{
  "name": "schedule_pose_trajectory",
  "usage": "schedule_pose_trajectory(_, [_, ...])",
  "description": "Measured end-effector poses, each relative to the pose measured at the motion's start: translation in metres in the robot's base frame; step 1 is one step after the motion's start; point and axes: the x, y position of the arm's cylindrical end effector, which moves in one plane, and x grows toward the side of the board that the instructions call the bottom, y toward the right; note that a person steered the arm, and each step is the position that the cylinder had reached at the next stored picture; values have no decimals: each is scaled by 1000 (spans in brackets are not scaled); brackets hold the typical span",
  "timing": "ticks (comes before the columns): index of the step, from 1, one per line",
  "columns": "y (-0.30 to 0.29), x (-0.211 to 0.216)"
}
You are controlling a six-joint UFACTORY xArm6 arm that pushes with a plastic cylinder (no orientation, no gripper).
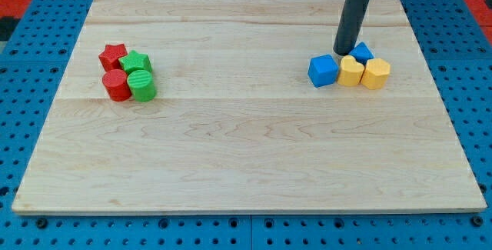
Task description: Point your arm towards the top right
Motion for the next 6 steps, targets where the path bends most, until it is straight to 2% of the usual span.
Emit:
schedule_pose_trajectory(2, [0,-4])
schedule_pose_trajectory(4, [-1,-60])
schedule_pose_trajectory(5, [36,-70])
schedule_pose_trajectory(6, [112,-61])
